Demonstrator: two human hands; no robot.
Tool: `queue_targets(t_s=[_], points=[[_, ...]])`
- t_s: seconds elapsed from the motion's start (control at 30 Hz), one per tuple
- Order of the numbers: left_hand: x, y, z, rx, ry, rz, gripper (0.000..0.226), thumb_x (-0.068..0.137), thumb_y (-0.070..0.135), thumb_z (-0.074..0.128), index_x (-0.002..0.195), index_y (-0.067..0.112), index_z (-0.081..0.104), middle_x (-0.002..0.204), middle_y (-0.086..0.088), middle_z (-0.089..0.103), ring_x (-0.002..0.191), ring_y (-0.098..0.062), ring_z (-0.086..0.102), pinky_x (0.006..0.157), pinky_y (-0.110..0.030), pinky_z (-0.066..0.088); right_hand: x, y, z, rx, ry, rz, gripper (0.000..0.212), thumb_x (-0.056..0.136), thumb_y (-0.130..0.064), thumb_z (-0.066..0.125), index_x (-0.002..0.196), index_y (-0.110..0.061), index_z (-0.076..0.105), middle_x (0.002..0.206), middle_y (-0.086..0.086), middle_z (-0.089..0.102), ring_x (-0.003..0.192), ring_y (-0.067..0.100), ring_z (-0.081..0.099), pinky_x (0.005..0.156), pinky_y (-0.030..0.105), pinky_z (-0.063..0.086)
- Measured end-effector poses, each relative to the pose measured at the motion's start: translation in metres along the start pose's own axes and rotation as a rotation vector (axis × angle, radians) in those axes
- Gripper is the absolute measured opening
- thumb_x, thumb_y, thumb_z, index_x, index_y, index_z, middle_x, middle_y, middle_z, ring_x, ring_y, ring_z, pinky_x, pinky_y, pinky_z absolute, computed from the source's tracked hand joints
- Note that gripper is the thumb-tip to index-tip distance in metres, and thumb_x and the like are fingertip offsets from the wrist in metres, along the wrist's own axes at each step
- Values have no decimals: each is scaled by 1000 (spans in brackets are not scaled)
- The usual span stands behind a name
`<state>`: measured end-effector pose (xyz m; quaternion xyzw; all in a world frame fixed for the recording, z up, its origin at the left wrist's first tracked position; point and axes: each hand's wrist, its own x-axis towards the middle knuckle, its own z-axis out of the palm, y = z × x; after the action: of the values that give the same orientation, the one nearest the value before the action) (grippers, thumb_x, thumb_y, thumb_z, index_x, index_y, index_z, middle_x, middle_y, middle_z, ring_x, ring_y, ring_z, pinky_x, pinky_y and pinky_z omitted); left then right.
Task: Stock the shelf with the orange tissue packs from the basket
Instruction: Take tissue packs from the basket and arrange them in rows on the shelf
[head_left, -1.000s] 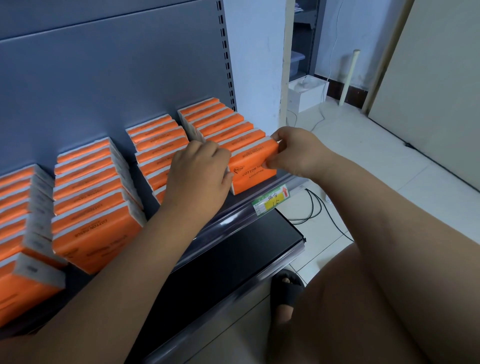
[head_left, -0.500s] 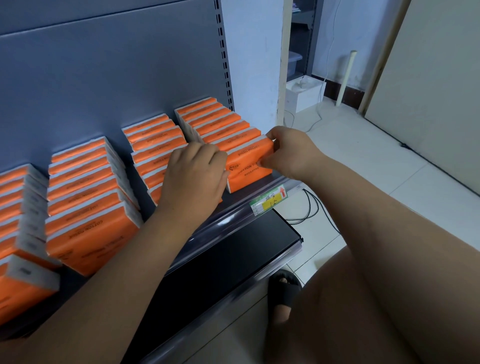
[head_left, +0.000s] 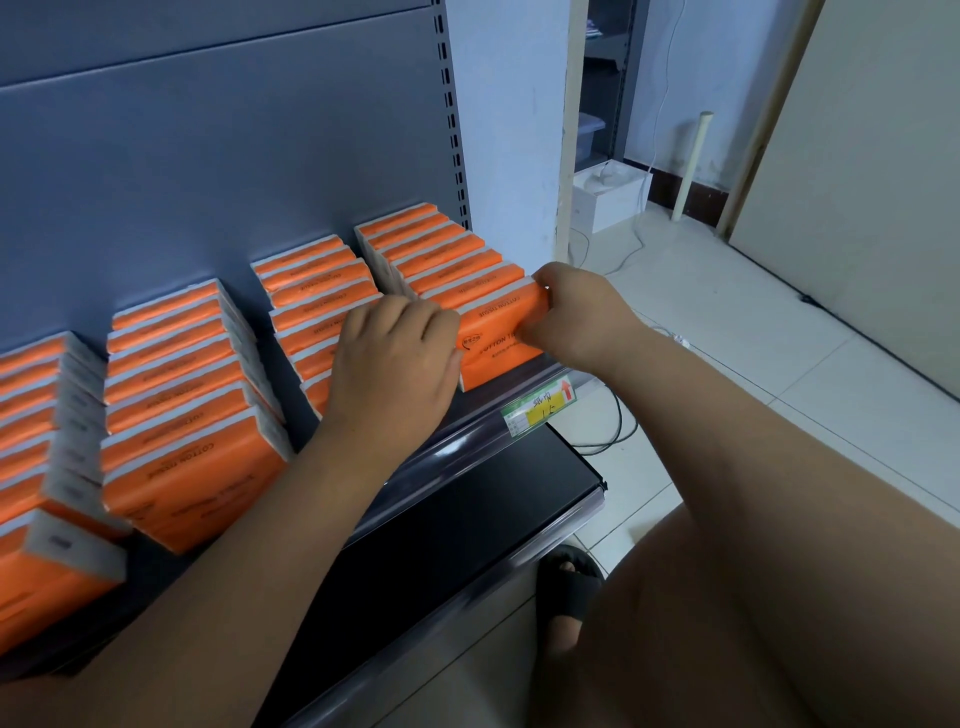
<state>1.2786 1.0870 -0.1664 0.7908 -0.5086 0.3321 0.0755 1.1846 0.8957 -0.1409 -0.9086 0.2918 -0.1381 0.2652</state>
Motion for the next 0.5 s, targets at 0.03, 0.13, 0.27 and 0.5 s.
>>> queue_targets(t_s=[0.03,0.13,0.27,0.5], points=[[0,1,-1,1,-7,-3,24,99,29,59,114,13,68,113,-7,72,106,-29,62,91,-42,43,-1,-1,0,-4,5,1,26,86,-16,64,111,-9,60,99,8,65,93,28,63,82,41,56],[2,4,-4,-3,-26,-17,26,100,30,55,115,12,67,115,-8,71,107,-29,62,93,-44,44,-7,-6,-1,-28,32,-13,40,87,-15,62,126,-9,58,118,11,62,105,31,62,90,45,55],[5,5,-9,12,-62,-95,31,101,33,49,117,12,66,120,-7,69,112,-29,60,101,-46,44,-18,-17,-5,-81,79,-82,52,85,-9,56,136,-11,55,132,11,53,119,32,56,96,48,53],[7,-3,-32,13,-13,-228,32,99,39,51,118,16,64,128,-5,67,123,-28,57,115,-50,35,-41,-55,6,49,162,-348,42,101,-25,53,139,-9,54,137,10,58,126,28,52,99,42,47]])
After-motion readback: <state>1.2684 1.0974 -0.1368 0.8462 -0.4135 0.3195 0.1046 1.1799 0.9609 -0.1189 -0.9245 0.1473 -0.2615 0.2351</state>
